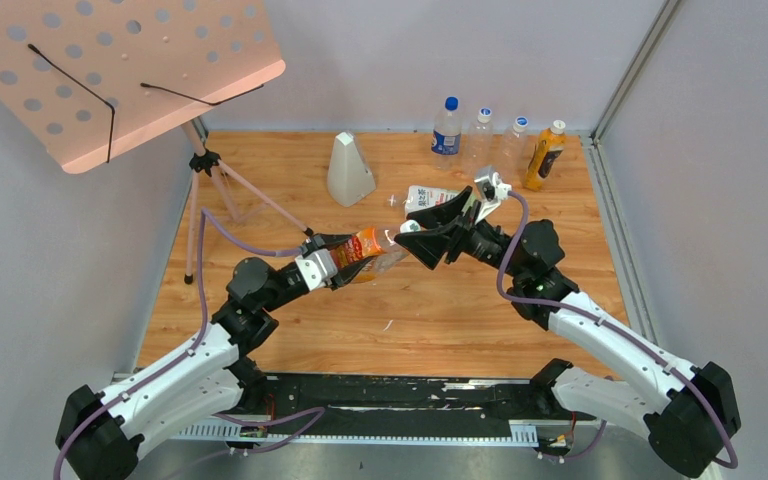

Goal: Screw on the bottle caps

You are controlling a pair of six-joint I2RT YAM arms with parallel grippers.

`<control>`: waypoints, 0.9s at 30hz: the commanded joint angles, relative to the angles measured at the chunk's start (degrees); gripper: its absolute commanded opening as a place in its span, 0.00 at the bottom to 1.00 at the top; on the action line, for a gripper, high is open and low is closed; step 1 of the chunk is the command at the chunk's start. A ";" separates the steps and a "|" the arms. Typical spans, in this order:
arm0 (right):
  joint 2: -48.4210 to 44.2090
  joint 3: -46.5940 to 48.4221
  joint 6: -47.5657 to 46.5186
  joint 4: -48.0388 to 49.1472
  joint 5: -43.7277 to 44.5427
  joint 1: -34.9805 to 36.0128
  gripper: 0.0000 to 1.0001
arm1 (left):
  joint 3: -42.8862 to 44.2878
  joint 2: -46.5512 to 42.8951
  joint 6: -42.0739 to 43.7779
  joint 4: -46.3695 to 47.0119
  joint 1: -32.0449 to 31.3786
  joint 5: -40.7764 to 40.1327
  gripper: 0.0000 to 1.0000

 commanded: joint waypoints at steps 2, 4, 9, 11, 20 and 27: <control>2.01 3.41 1.27 5.68 -1.13 0.41 0.65 | 0.41 0.37 -0.96 2.41 -0.25 -0.02 0.00; 2.75 3.96 1.22 5.68 -1.54 0.41 0.54 | 0.51 0.47 -0.89 2.26 -0.21 -0.08 0.00; 2.62 4.75 -1.04 2.28 -0.05 0.34 0.04 | 1.29 0.43 -0.69 0.61 -0.21 -0.80 0.04; 1.72 6.06 -4.32 -3.42 1.16 0.33 0.00 | 2.00 0.31 -0.35 -1.18 -0.21 -1.03 0.13; -4.35 12.24 -19.87 -28.54 15.45 -2.73 0.00 | 7.16 0.60 -0.39 -11.97 -0.25 -8.79 0.99; -8.14 11.80 -31.51 -37.52 36.88 -9.63 0.00 | 16.60 1.93 -3.62 -32.56 -0.25 -20.58 1.00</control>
